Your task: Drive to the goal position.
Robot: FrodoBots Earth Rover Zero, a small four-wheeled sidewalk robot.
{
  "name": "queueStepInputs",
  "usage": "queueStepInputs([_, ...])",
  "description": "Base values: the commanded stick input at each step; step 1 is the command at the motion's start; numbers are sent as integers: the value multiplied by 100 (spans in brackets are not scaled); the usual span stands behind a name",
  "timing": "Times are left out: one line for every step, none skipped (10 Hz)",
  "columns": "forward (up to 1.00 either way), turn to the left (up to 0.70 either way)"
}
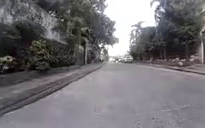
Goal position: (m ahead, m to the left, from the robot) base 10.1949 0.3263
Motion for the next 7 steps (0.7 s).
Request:
queueStepInputs([100, -28])
queueStepInputs([100, -28])
queueStepInputs([100, -28])
queueStepInputs([100, -28])
queueStepInputs([100, -28])
queueStepInputs([100, -28])
queueStepInputs([100, -28])
